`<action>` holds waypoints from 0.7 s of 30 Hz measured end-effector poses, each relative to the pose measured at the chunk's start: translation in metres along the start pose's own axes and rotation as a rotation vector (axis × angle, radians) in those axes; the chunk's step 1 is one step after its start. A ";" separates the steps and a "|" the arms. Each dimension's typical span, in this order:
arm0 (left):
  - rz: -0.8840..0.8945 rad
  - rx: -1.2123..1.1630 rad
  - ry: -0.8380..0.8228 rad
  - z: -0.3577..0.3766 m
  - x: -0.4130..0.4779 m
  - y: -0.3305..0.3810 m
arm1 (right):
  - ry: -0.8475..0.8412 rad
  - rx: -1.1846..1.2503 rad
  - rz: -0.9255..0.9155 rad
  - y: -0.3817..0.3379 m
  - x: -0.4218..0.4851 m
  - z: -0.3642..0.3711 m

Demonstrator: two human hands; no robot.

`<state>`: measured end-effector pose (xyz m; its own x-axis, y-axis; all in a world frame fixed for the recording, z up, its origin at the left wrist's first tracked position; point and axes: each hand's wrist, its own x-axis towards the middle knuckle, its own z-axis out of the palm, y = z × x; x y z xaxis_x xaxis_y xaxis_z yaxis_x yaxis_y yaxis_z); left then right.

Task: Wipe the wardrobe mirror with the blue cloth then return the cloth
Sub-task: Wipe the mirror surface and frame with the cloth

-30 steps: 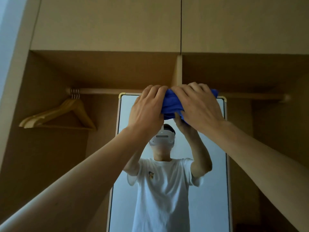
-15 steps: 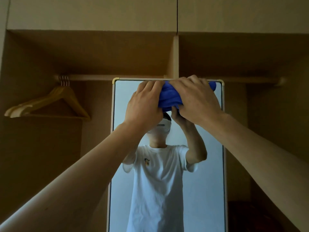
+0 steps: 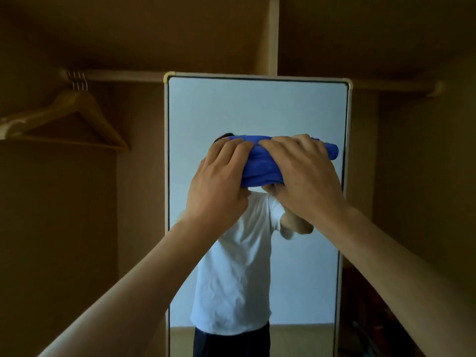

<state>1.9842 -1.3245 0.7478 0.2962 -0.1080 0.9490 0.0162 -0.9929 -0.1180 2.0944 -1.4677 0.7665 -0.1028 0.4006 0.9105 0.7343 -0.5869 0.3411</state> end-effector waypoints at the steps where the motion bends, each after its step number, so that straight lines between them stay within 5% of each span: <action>1: 0.005 -0.001 -0.008 0.002 -0.007 0.001 | -0.007 0.007 0.005 -0.003 -0.008 0.003; 21: -0.173 -0.080 -0.214 0.034 -0.158 0.034 | -0.212 0.099 0.081 -0.061 -0.155 0.019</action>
<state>1.9708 -1.3389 0.5835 0.4907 0.0681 0.8686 0.0115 -0.9974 0.0717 2.0784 -1.4807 0.5998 0.0946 0.5003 0.8607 0.7979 -0.5551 0.2350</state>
